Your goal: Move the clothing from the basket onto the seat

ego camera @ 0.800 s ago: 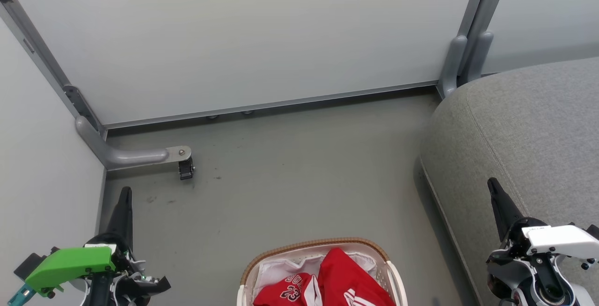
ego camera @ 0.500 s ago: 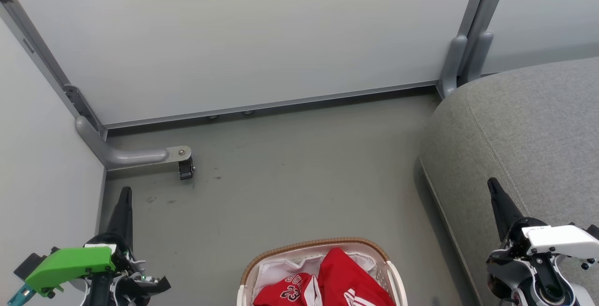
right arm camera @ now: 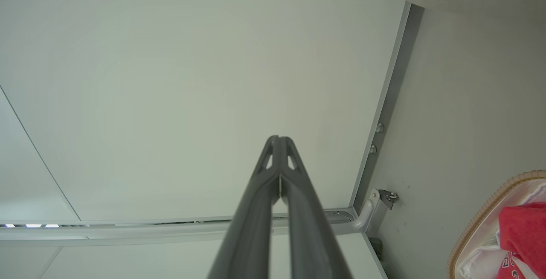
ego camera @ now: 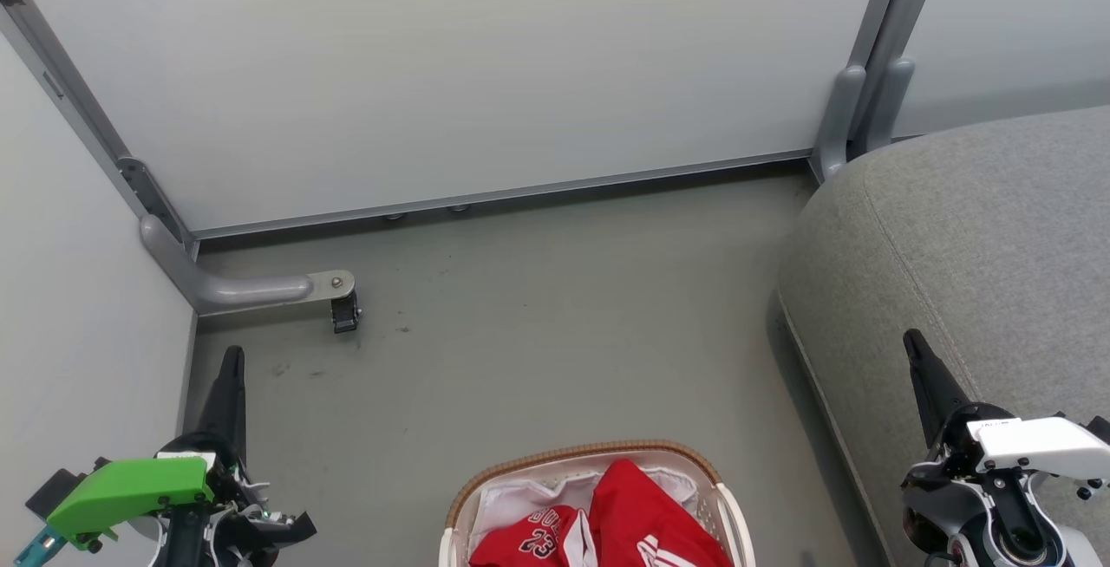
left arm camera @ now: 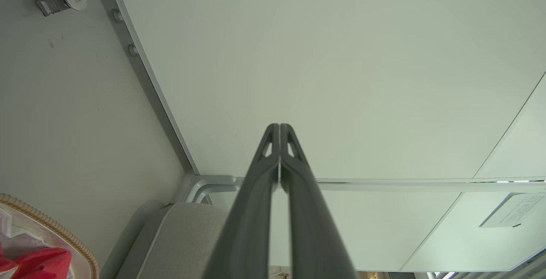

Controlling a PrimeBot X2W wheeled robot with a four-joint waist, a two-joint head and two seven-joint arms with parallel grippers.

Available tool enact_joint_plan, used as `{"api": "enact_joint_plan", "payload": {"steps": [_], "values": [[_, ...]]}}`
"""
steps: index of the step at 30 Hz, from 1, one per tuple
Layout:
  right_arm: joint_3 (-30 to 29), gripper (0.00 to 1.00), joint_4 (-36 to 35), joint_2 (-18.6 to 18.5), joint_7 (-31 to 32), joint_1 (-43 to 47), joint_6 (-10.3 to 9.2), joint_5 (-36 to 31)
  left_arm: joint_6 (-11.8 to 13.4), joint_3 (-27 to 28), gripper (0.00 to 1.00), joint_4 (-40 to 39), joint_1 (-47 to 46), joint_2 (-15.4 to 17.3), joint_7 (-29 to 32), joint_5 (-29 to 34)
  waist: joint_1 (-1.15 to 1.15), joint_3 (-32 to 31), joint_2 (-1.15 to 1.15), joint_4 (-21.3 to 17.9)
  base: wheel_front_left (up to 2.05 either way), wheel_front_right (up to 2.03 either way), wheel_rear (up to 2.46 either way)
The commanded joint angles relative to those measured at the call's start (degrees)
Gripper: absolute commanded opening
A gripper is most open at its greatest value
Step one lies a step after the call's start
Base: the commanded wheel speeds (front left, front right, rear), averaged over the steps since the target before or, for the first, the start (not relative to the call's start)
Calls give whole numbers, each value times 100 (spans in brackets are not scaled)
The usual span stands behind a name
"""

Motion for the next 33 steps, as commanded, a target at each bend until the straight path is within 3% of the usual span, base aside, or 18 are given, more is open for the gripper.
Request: {"api": "enact_joint_plan", "payload": {"steps": [1,11,12,23,33], "values": [[0,0,-15,-18,10,10,25,16,-22,9,0,-6,-59,28,20,-18,0,0,0,0,0,0,0],[0,0,-15,-18,10,10,25,16,-22,9,0,-6,-59,28,20,-18,0,0,0,0,0,0,0],[1,100,0,0,-3,0,0,-1,0,-1,100,0,0,0,-1,1,0,0,0,0,0,0,0],[123,100,229,69,-182,134,-14,-148,1,-229,100,145,190,-37,-183,89,0,4,0,2,0,0,0],[102,100,229,55,-452,99,-10,-729,0,-463,100,-22,237,-28,-452,361,0,8,0,6,0,0,0]]}}
